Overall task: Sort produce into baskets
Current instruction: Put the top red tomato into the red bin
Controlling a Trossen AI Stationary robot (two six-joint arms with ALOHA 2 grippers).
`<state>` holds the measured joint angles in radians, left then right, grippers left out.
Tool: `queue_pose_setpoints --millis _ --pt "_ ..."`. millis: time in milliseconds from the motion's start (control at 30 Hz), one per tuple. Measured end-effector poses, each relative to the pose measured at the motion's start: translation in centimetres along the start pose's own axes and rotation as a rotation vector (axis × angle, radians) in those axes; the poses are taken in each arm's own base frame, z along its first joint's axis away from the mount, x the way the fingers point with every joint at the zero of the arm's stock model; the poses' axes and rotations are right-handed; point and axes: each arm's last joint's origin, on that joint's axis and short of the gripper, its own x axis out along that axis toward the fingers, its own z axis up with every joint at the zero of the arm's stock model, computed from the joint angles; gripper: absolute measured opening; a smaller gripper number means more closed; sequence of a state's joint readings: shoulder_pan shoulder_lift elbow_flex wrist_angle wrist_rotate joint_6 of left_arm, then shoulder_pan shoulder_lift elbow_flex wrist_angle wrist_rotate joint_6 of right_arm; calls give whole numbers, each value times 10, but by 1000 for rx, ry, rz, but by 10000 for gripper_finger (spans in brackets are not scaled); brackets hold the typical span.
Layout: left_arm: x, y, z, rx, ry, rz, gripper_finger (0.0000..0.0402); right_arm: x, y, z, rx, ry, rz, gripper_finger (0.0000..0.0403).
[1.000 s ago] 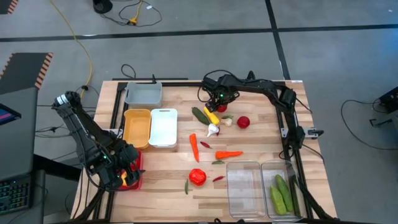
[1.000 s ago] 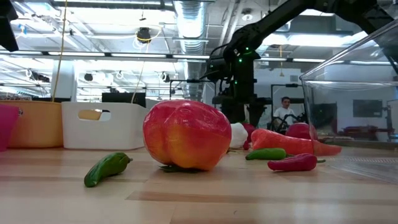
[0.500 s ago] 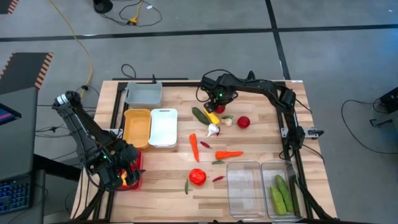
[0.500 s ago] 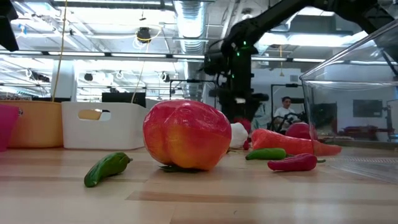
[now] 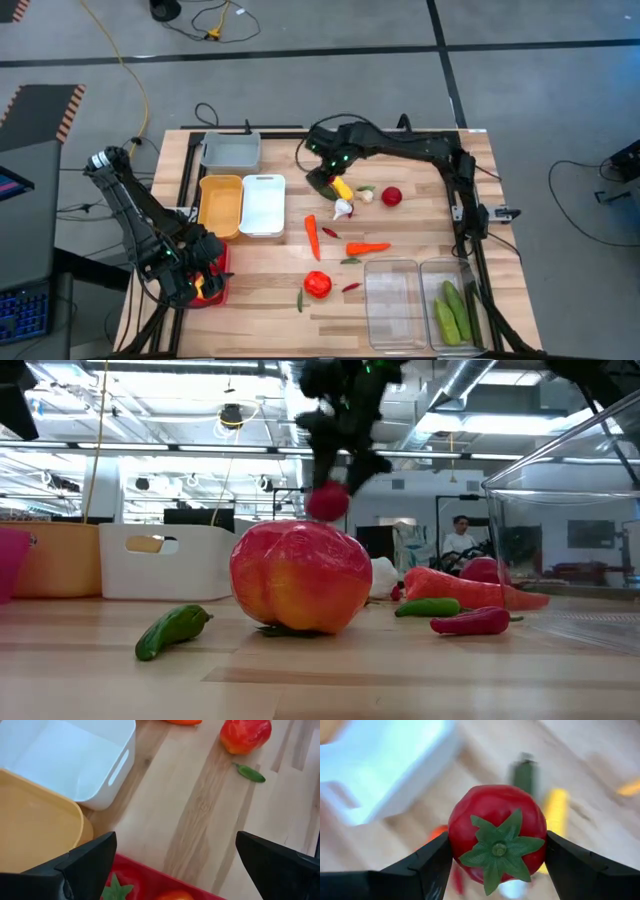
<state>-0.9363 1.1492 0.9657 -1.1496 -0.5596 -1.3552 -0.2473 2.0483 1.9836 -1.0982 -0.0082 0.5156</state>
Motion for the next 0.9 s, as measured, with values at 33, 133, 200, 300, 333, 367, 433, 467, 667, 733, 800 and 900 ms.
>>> queue_pose_setpoints --millis 33,133,200,300,333,367,433,467,667,733,800,900 --pt "0 0 0 8 -3 1 395 -3 10 -2 -22 -18 22 307" --pt "-2 0 1 26 -1 -3 395 -8 40 -9 -80 -89 97 306" --pt "-5 -2 4 31 -3 -18 395 -10 58 -14 -115 -136 148 306" --pt "-10 -4 8 49 -30 -27 395 -13 83 -22 -177 -201 218 306" --pt "-11 -4 9 55 -54 -23 395 -14 91 -25 -205 -223 242 306" --pt "-11 -4 10 59 -81 -16 395 -15 98 -28 -231 -244 265 306" --pt "-11 -3 12 81 -128 -1 395 -18 112 -33 -270 -285 309 306" --pt "-11 -3 12 90 -146 5 395 -20 117 -36 -294 -305 328 306" --pt "-10 -3 18 114 -226 37 395 -27 143 -48 -463 -407 397 306" --pt "-9 -3 20 126 -250 43 395 -29 149 -52 -499 -425 409 306" --pt "-8 -5 23 137 -274 41 395 -31 154 -55 -526 -445 423 306" --pt "-7 -7 28 171 -311 40 395 -33 158 -57 -534 -467 443 306"
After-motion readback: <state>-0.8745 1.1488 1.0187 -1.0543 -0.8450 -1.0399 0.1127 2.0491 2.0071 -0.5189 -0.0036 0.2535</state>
